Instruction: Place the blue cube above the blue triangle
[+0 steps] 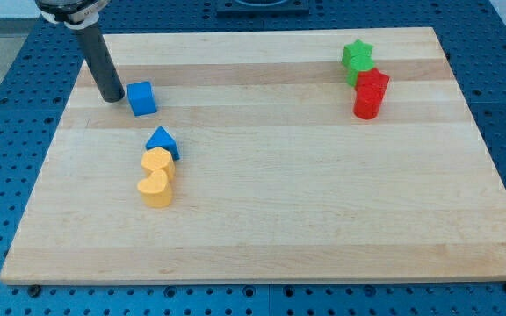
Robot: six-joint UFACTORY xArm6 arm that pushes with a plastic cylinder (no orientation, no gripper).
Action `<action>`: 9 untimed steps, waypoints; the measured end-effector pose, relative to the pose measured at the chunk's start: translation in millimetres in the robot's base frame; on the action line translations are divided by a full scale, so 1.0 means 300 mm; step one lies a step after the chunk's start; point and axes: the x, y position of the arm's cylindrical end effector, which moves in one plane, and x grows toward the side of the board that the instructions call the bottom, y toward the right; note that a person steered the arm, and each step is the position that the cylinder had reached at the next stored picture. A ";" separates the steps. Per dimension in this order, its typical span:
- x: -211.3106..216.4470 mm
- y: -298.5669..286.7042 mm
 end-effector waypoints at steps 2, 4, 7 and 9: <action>-0.026 0.000; -0.060 0.001; -0.093 0.002; -0.115 -0.006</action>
